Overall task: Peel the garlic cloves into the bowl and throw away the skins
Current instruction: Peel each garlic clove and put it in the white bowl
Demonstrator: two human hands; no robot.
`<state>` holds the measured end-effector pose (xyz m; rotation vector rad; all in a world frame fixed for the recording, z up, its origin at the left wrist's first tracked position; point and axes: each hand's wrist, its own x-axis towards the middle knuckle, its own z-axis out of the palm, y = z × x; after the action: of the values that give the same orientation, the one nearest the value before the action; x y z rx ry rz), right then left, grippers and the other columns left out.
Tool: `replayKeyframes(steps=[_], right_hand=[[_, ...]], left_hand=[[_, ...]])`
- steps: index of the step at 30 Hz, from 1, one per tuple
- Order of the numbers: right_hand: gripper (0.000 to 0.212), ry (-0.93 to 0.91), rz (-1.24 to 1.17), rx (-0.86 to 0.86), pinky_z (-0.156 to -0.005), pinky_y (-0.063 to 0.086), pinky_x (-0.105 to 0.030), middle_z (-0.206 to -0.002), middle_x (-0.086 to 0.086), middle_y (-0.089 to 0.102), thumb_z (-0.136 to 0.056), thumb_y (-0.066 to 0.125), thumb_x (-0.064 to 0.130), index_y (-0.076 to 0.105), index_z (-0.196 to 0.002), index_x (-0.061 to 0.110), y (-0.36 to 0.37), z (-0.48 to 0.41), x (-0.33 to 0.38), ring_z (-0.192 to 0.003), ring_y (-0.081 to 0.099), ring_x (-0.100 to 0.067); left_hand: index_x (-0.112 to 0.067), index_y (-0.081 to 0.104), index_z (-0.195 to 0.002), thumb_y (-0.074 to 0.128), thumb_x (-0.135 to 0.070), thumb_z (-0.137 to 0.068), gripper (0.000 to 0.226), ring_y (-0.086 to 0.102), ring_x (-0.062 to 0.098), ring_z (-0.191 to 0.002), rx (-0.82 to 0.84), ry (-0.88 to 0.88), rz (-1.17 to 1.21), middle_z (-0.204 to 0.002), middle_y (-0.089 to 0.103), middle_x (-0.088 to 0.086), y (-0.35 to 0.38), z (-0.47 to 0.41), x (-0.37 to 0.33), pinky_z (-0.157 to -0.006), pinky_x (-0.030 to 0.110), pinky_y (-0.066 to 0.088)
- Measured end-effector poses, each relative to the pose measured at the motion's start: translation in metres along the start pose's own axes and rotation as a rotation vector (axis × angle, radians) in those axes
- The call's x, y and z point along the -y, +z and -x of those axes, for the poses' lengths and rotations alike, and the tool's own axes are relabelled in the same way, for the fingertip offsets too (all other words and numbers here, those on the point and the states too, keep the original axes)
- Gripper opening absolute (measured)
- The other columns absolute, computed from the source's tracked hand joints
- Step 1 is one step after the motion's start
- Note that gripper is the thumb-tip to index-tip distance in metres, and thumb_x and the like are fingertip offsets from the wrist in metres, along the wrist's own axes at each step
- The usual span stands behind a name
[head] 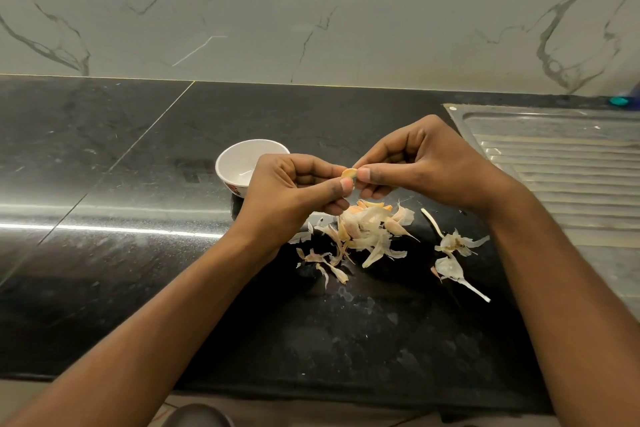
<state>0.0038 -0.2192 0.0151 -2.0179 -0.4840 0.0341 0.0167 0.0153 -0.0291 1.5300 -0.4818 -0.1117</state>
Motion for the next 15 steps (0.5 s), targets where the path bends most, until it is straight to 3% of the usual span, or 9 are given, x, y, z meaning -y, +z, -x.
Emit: replayKeyframes(steps=[9,15], right_hand=[[0.023,-0.026,-0.03,0.009,-0.078,0.067,-0.033,-0.092,-0.015,0.082,-0.093,0.076,0.011,0.079,-0.111,-0.002,0.0019,-0.0005,-0.0003,-0.085,0.082,-0.029],[0.01,-0.05,0.028,-0.03,-0.071,0.067,-0.033,-0.085,-0.012,0.081,-0.096,0.075,0.005,0.078,-0.103,-0.001,0.0062,-0.0027,-0.0023,-0.076,0.081,-0.026]], left_hand=[[0.004,0.078,-0.105,0.079,-0.003,-0.09,0.017,0.077,0.031,-0.074,-0.001,-0.019,0.035,-0.086,0.079,0.021,-0.0012,0.0,0.0004,-0.07,0.032,0.065],[0.004,0.078,-0.104,0.079,-0.002,-0.09,0.016,0.076,0.029,-0.072,-0.003,-0.035,0.064,-0.084,0.078,0.022,-0.0017,0.0006,0.0005,-0.069,0.032,0.065]])
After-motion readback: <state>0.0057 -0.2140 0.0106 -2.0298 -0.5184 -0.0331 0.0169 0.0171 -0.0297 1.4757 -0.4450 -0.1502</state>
